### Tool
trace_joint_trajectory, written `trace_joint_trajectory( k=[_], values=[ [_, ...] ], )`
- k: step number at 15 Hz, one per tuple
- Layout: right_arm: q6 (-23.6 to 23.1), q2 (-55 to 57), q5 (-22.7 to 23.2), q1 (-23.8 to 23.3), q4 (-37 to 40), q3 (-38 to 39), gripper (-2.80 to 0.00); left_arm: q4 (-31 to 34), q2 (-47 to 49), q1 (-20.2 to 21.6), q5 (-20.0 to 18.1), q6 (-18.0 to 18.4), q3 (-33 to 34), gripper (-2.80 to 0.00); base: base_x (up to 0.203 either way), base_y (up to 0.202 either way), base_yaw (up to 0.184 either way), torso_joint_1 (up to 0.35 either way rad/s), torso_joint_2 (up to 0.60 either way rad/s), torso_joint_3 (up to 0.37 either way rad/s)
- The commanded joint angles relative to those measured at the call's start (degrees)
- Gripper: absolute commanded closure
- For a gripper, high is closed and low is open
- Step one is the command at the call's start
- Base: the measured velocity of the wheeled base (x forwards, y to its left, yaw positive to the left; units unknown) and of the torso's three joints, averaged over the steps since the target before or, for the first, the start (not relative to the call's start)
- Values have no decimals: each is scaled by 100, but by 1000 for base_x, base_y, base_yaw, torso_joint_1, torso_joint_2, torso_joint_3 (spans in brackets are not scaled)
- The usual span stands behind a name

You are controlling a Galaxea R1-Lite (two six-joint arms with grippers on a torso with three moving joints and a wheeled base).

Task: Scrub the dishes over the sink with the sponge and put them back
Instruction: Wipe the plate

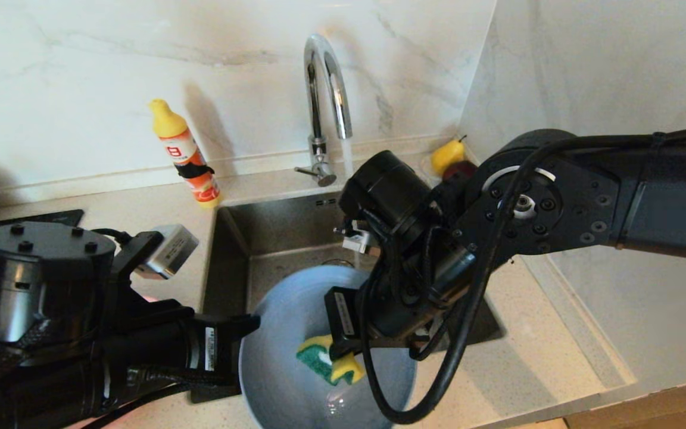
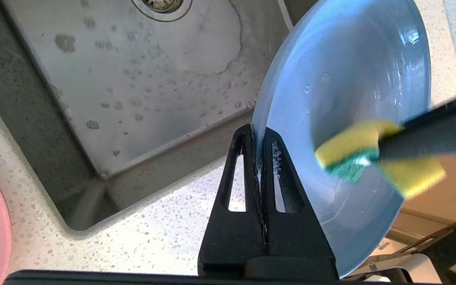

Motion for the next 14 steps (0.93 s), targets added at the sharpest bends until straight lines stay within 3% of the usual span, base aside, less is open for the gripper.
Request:
trace_joint_trajectory(
  k=[1, 4, 6, 14],
  values=[
    [17, -22, 6, -78, 25, 2, 0, -6, -41, -1, 0, -18, 11, 0, 0, 0, 0, 0, 0, 0],
    [61, -70, -90, -172, -189, 8, 0, -11, -54, -1, -13, -9, 101, 0, 0, 0, 0, 0, 0, 0],
    [63, 2, -502, -158, -378, 2, 0, -15, -70, -6, -34, 35, 132, 0, 0, 0, 0, 0, 0, 0],
    [70, 18, -556, 121, -783, 2, 0, -42, -134, -115, -35, 75, 211, 0, 0, 0, 0, 0, 0, 0]
  ],
)
